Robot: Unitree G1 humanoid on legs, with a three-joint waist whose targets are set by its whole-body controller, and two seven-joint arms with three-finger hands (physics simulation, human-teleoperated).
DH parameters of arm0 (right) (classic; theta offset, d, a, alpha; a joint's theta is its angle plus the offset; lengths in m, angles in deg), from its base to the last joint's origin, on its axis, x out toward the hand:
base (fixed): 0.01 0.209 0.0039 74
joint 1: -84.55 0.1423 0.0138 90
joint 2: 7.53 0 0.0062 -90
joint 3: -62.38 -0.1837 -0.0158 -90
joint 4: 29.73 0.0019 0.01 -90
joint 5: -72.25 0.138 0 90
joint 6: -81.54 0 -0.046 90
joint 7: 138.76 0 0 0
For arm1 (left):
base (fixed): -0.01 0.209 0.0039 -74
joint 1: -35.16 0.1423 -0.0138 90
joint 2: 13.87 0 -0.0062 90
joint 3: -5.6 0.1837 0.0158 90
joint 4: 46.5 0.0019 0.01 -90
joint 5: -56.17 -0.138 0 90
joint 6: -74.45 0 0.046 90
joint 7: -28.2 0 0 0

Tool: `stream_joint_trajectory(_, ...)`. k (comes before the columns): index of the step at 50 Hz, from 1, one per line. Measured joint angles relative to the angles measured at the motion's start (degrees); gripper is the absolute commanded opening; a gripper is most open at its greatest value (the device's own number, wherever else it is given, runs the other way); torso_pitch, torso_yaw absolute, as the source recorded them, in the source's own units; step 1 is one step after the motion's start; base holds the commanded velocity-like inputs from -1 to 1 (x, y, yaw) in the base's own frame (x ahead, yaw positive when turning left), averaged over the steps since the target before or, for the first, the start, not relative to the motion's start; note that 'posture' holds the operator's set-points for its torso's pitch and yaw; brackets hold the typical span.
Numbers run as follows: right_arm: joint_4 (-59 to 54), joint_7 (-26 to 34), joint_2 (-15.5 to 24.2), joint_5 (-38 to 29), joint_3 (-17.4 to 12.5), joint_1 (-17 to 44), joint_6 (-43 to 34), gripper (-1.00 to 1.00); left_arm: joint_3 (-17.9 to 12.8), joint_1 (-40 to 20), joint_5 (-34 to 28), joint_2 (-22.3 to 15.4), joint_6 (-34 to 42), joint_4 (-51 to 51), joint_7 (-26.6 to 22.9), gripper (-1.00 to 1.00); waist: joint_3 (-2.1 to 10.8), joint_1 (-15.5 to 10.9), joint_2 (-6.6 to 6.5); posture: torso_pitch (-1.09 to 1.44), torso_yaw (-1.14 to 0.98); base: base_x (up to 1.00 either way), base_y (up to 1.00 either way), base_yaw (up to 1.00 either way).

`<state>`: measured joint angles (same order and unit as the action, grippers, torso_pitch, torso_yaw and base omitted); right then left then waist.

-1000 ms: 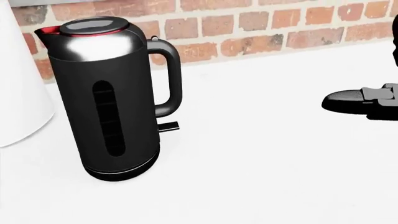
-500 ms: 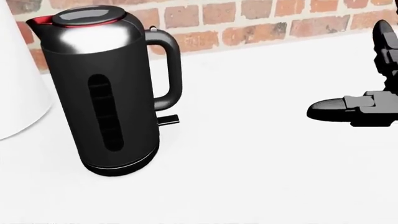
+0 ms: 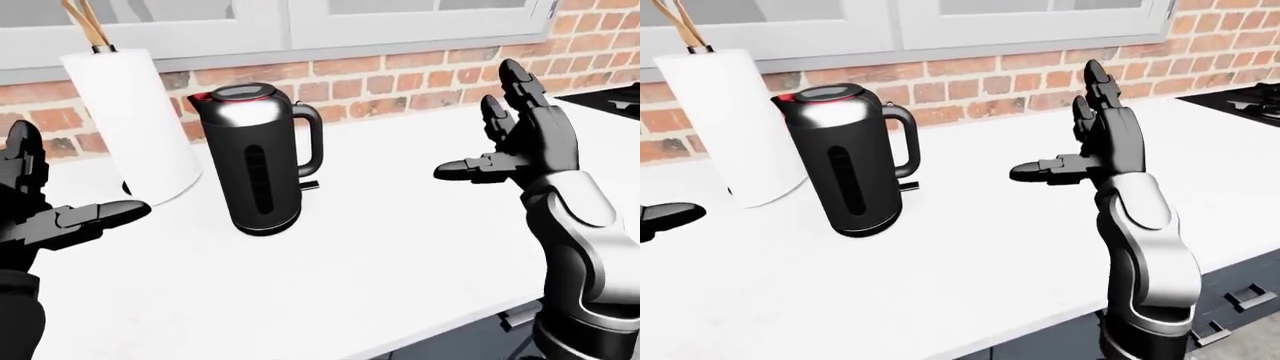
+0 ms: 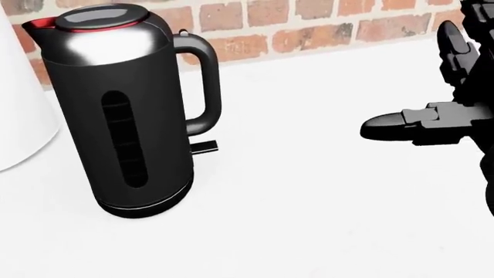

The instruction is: Press the button to open the lid of the electric kettle.

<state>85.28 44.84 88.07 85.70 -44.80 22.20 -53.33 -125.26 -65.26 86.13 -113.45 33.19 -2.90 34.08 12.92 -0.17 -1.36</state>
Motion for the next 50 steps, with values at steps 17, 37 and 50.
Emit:
stream_joint_trajectory(17,-13.11,3.11,-1.97,-5.74,5.85,10.9,2.33,1.0,0.3,-0.64,-1.62,0.48,1.01,-0.39,-0.88,1.0,-0.12,0.1,-0.21,-0.31,0.0,0.0,0.0,0.0)
stream_joint_trajectory(37,-55.32,-3.17,-6.99,-7.77,9.9,33.17,19.14,1.0,0.33,-0.9,-1.41,0.37,1.7,-0.44,-0.33,1.0,-0.44,0.33,-1.27,-0.31,0.0,0.0,0.0,0.0)
stream_joint_trajectory(50,-81.69,-7.73,-9.67,-10.46,11.34,46.09,34.19,1.0,0.63,-0.72,-1.45,0.68,1.25,-0.25,-0.27,1.0,-0.67,0.39,-1.9,-0.31,0.0,0.0,0.0,0.0)
